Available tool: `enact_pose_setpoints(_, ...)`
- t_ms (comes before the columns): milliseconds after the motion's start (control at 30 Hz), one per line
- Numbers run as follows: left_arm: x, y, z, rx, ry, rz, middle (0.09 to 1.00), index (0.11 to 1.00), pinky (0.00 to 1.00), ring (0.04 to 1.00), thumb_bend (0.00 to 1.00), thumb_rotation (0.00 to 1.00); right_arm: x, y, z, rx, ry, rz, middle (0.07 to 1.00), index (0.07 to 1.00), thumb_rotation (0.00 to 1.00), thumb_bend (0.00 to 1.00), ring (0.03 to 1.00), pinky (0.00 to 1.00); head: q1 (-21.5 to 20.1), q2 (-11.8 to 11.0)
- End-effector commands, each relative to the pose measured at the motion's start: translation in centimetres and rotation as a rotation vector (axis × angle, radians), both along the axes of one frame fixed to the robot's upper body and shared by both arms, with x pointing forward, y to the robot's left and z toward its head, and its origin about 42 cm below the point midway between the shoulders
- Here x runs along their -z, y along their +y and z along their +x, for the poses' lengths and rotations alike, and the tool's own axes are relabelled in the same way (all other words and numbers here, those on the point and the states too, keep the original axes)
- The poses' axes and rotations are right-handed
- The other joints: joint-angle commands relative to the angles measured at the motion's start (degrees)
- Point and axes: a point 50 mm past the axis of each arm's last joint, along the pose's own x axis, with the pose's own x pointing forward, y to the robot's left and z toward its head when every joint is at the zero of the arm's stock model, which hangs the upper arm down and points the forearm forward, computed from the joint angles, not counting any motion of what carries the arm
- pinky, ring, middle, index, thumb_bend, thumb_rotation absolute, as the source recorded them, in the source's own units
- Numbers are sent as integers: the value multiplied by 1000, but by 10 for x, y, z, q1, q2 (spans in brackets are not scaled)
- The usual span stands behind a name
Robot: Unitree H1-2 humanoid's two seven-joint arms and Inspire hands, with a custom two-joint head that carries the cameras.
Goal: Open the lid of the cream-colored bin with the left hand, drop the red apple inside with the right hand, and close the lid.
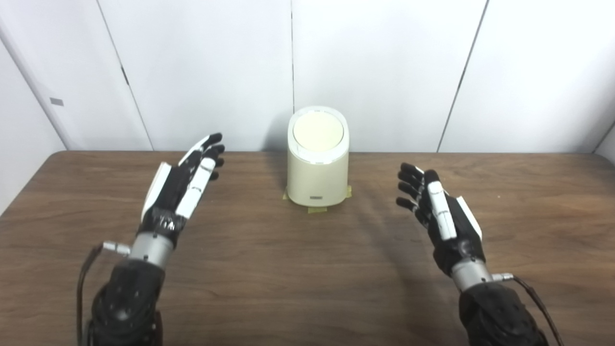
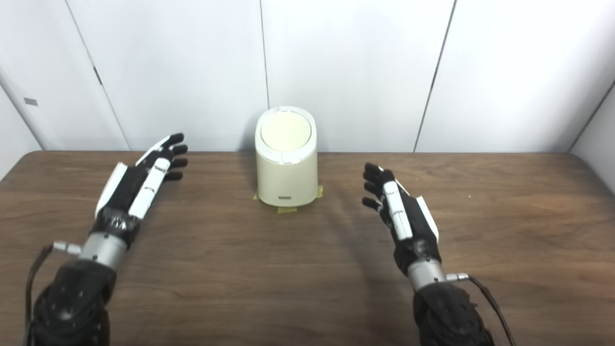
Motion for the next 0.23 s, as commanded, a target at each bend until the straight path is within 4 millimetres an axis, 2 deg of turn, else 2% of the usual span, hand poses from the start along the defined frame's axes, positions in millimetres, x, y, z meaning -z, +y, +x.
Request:
enact_pose_setpoints(0, -11, -3, 0, -1, -65, -33, 921, 963, 854, 883, 383, 1000, -16, -1, 3, -25, -96, 9, 929, 917, 967, 546, 936, 876, -2, 2)
enact_pose_setpoints(200, 4, -7, -12, 5, -35, -79, 962, 993, 908, 934, 422, 1000, -8, -2, 1, -45, -86, 11, 958, 938, 948, 596, 965, 925, -4, 3)
